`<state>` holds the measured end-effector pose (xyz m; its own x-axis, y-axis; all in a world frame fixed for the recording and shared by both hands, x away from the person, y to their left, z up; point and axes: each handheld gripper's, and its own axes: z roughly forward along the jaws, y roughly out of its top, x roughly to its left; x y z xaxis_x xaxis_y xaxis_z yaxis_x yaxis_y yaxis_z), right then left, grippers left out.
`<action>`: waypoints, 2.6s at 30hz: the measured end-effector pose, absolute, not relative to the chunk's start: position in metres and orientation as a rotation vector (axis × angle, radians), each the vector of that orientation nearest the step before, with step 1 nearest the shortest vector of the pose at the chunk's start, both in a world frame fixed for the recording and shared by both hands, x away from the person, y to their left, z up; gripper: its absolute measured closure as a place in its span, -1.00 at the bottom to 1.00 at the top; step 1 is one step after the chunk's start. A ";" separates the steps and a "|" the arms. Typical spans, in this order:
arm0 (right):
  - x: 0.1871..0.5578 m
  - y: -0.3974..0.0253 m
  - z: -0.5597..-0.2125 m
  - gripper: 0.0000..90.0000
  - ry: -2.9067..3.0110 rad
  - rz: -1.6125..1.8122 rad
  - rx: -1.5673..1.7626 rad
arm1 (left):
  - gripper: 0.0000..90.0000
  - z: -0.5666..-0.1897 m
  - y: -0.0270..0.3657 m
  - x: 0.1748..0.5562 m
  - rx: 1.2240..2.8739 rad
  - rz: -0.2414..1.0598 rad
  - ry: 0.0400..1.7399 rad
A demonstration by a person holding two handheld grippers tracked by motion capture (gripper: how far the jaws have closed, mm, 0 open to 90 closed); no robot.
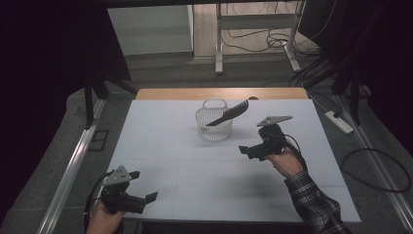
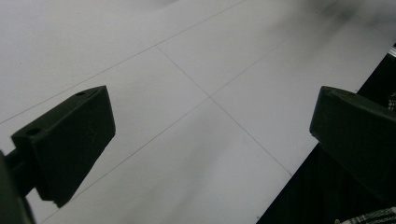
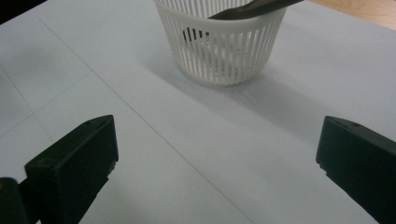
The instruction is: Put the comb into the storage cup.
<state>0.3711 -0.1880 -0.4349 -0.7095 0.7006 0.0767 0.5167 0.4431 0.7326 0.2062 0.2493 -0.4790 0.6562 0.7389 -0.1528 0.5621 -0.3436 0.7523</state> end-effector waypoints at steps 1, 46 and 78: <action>0.370 -0.188 -0.435 -1.00 2.459 1.119 1.055 | -1.00 -0.479 0.249 0.206 2.046 0.271 1.008; 0.338 -0.218 -0.438 -1.00 2.453 1.119 1.070 | -1.00 -0.479 0.249 0.206 2.051 0.263 0.997; 0.313 -0.242 -0.441 -1.00 2.425 1.114 1.077 | -1.00 -0.479 0.248 0.206 2.054 0.269 1.000</action>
<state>0.3132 -0.2417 -0.4412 -0.6899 0.7210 0.0650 0.5190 0.4300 0.7388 0.2063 0.2484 -0.4790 0.6625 0.7339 -0.1503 0.5598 -0.3516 0.7503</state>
